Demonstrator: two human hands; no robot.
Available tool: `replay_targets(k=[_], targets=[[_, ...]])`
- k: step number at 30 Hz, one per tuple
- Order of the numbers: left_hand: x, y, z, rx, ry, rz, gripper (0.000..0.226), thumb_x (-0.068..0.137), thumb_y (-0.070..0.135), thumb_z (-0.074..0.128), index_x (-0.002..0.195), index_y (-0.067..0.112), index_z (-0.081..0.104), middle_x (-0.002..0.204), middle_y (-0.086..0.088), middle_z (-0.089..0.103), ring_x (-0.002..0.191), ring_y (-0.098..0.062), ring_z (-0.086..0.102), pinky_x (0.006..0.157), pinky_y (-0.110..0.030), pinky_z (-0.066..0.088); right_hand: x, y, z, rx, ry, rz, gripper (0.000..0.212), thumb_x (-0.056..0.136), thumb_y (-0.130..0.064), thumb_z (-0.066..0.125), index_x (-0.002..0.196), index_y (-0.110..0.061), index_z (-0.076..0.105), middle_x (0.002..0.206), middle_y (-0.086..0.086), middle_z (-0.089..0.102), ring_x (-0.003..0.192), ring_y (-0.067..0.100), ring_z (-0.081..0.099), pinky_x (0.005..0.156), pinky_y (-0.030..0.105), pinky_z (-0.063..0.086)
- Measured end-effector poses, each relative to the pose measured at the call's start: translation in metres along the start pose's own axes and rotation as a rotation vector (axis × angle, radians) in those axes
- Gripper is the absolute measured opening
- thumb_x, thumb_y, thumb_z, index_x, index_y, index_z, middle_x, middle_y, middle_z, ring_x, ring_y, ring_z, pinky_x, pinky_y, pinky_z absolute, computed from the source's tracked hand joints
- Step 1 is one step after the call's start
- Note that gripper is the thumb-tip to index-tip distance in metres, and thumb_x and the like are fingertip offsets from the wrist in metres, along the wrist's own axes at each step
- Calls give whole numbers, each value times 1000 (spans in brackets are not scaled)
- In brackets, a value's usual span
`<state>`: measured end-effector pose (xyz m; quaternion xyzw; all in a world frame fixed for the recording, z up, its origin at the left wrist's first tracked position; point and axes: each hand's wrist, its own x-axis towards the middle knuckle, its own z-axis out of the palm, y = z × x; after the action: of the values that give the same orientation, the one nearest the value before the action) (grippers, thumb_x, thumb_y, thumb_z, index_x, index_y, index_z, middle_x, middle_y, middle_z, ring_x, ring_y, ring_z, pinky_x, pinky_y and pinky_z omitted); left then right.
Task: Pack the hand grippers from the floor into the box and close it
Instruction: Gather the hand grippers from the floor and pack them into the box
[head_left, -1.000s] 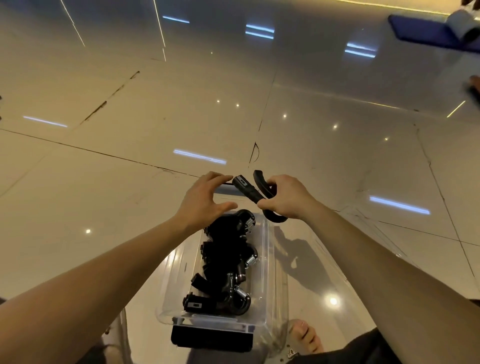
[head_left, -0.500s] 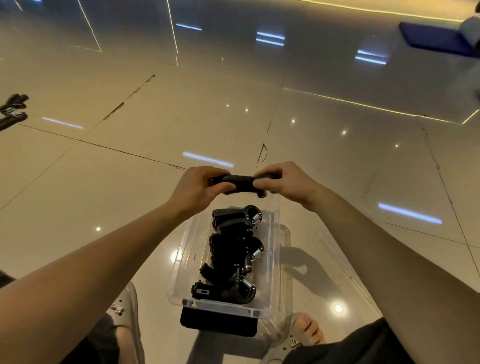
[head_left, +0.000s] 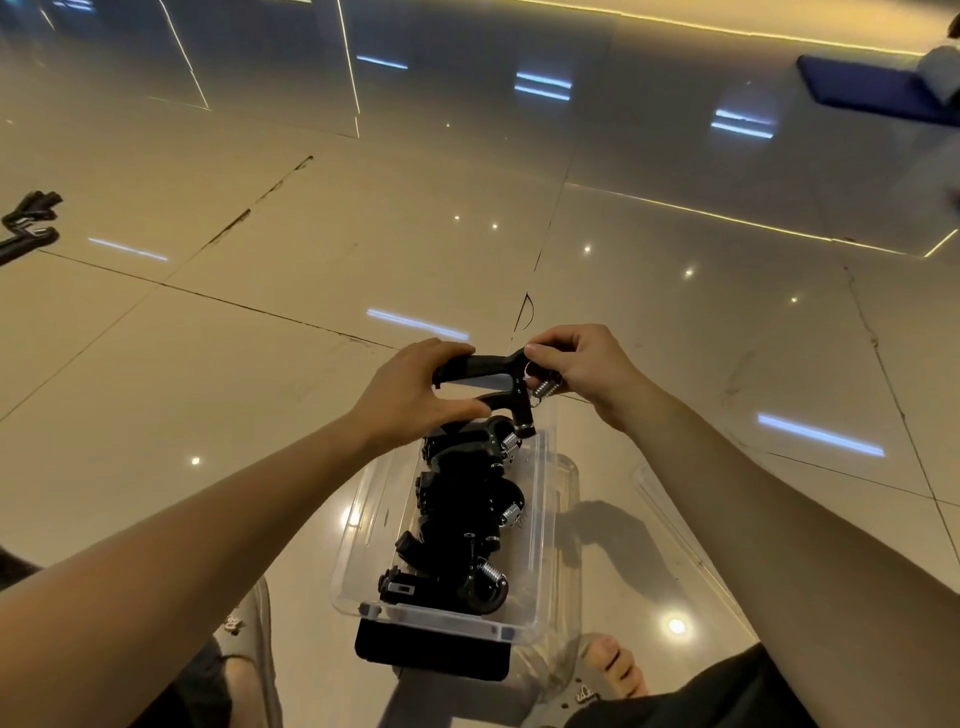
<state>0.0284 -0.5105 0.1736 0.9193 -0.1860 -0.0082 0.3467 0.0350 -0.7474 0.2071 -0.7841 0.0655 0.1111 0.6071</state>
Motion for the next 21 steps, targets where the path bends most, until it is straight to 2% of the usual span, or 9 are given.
replay_targets(k=[2, 5, 7, 9, 12, 14, 16, 18, 21], targets=[[-2, -3, 8, 127, 22, 69, 85, 70, 65, 78, 141, 24, 54, 119, 8, 62, 104, -10, 52, 91, -30, 44, 0, 2, 3, 52, -5, 60, 6, 95, -7, 67, 96, -4, 72, 90, 19, 72, 68, 21, 70, 75, 40, 63], [3, -10, 10, 292, 72, 125, 83, 71, 69, 75, 137, 22, 58, 115, 6, 68, 97, -14, 56, 87, -35, 46, 1, 7, 9, 85, -7, 109, 5, 94, -6, 68, 95, -5, 73, 92, 21, 72, 73, 26, 71, 78, 45, 63], [2, -13, 15, 296, 65, 79, 82, 69, 69, 77, 134, 22, 59, 113, 5, 71, 96, -15, 62, 85, -34, 49, 3, 12, 10, 93, 4, 134, 5, 93, -6, 69, 97, -5, 72, 94, 22, 72, 77, 28, 71, 81, 48, 62], [-3, -16, 21, 197, 73, 13, 76, 69, 62, 81, 130, 22, 59, 112, 6, 70, 96, -13, 63, 84, -30, 51, 8, 21, 10, 53, 27, 154, 17, 91, -7, 72, 108, -3, 70, 99, 23, 70, 79, 27, 70, 82, 48, 62], [-6, -25, 32, 106, 46, -53, 67, 68, 52, 84, 124, 22, 62, 109, 10, 69, 93, -7, 62, 82, -22, 49, 15, 40, 6, -264, 65, 134, 43, 90, -15, 75, 129, -3, 63, 111, 17, 68, 92, 26, 67, 88, 44, 57], [-5, -32, 41, 115, -19, -99, 62, 67, 53, 83, 118, 21, 65, 104, 8, 70, 89, -9, 64, 81, -25, 53, 17, 52, 6, -585, 52, 117, 57, 90, -21, 75, 141, -8, 55, 129, 13, 63, 114, 28, 62, 97, 38, 48], [-3, -40, 51, 111, -73, -140, 58, 66, 54, 81, 112, 22, 65, 97, 9, 69, 84, -9, 65, 80, -28, 56, 19, 63, 8, -776, -3, 132, 67, 89, -26, 74, 148, -9, 47, 144, 11, 55, 128, 29, 54, 103, 36, 43], [-2, -47, 61, 87, -123, -171, 53, 67, 52, 80, 109, 23, 64, 93, 10, 67, 83, -8, 63, 79, -28, 56, 20, 74, 10, -844, -50, 156, 69, 87, -31, 75, 146, -10, 48, 145, 11, 54, 129, 30, 53, 101, 35, 43], [2, -56, 73, 63, -164, -214, 40, 67, 47, 81, 96, 24, 65, 85, 10, 66, 79, -8, 63, 75, -28, 55, 21, 85, 9, -882, -65, 141, 58, 85, -29, 72, 139, -16, 54, 131, 9, 63, 114, 29, 59, 86, 33, 45]])
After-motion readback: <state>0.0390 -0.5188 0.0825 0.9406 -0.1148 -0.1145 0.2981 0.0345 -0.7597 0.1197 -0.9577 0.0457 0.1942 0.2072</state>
